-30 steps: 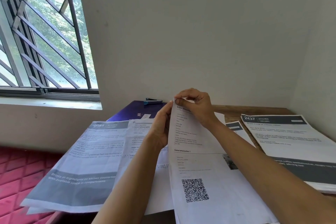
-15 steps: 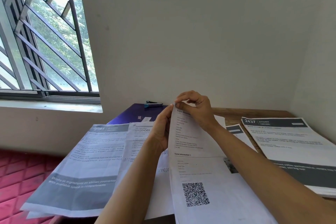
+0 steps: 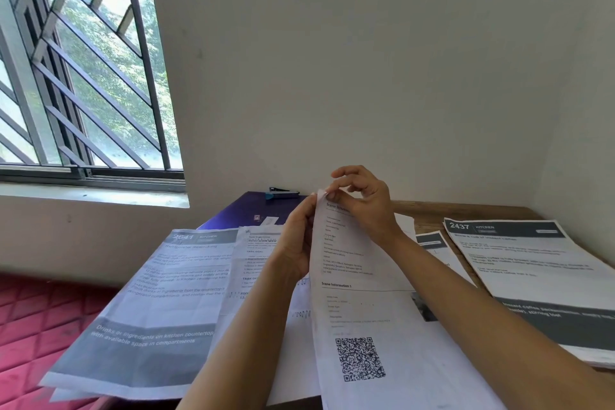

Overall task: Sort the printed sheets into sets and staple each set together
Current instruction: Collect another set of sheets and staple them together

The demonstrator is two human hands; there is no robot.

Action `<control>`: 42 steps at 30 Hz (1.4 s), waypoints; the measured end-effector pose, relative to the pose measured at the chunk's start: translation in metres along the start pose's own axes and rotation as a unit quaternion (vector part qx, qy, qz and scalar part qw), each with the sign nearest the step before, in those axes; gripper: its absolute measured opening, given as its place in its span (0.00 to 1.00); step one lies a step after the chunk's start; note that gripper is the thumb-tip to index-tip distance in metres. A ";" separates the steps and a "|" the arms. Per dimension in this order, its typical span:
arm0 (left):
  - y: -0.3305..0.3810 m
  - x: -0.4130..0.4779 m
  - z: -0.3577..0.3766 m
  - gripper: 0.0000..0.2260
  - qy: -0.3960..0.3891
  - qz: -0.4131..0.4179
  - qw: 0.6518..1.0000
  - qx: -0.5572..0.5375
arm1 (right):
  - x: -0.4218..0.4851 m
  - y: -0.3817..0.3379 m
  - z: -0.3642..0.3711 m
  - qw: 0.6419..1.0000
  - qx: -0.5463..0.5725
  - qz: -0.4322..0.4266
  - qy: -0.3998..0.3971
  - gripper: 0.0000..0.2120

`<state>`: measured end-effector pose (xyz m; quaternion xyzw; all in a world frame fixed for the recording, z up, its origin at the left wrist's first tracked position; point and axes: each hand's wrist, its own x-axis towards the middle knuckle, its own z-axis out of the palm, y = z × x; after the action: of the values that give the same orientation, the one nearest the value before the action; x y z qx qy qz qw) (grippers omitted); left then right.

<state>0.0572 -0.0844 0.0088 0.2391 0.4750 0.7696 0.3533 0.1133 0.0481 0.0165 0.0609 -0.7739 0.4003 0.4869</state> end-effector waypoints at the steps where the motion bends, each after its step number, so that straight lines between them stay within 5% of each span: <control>1: 0.000 0.001 0.000 0.14 0.006 0.000 1.000 0.006 | 0.001 0.001 0.000 1.000 0.001 -0.001 0.000 0.04; 10: -0.007 0.004 -0.003 0.10 0.022 0.135 0.990 0.034 | 0.002 0.007 -0.001 1.000 0.008 0.008 -0.021 0.02; 16: -0.010 0.006 -0.002 0.10 0.073 0.214 0.962 0.152 | 0.003 0.007 -0.002 0.999 0.011 0.014 -0.027 0.05; 23: -0.006 0.000 0.002 0.20 0.085 0.213 0.951 0.209 | 0.003 0.007 -0.004 1.000 0.011 0.015 -0.015 0.05; 42: -0.004 -0.004 0.000 0.10 0.078 0.218 0.950 0.208 | 0.002 0.006 -0.006 0.997 0.029 0.069 -0.020 0.03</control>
<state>0.0609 -0.0860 0.0052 0.3440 0.5870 0.7283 0.0815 0.1134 0.0565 0.0160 0.0294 -0.7736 0.4543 0.4408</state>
